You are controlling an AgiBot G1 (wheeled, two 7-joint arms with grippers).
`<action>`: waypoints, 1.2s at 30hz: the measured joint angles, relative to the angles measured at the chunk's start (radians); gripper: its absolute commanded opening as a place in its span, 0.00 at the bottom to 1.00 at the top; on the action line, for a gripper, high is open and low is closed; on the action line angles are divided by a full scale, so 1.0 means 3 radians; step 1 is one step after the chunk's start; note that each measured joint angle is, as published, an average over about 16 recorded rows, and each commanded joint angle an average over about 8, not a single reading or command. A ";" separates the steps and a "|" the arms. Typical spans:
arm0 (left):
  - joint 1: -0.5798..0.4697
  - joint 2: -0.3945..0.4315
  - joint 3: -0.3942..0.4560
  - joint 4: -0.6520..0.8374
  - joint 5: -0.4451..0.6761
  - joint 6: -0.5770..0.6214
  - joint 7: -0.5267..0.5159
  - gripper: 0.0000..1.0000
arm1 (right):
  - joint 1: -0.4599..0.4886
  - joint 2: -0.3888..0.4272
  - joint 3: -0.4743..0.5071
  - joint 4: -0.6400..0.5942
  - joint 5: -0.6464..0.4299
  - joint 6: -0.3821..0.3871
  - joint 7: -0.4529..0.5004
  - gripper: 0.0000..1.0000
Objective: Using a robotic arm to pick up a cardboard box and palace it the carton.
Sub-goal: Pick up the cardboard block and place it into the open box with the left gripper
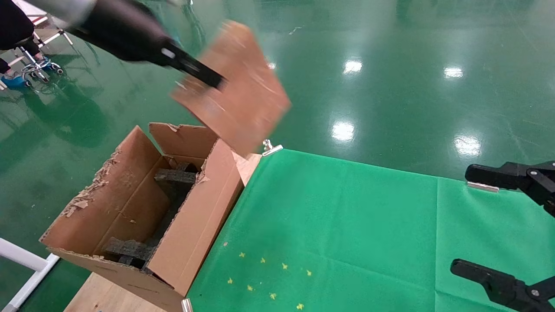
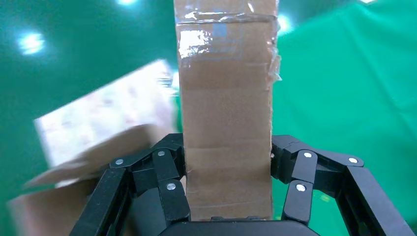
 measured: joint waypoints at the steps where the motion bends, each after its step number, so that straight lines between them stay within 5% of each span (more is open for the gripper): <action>1: -0.0043 -0.0043 0.0006 0.0042 0.0051 -0.0008 0.0019 0.00 | 0.0000 0.0000 0.0000 0.0000 0.0000 0.0000 0.0000 1.00; 14: -0.0086 -0.0534 0.0212 0.0586 0.0644 -0.0220 0.0158 0.00 | 0.0000 0.0000 0.0000 0.0000 0.0000 0.0000 0.0000 1.00; 36: 0.0840 -0.0638 0.0278 0.1783 0.0495 -0.0831 0.0719 0.00 | 0.0000 0.0000 0.0000 0.0000 0.0000 0.0000 0.0000 1.00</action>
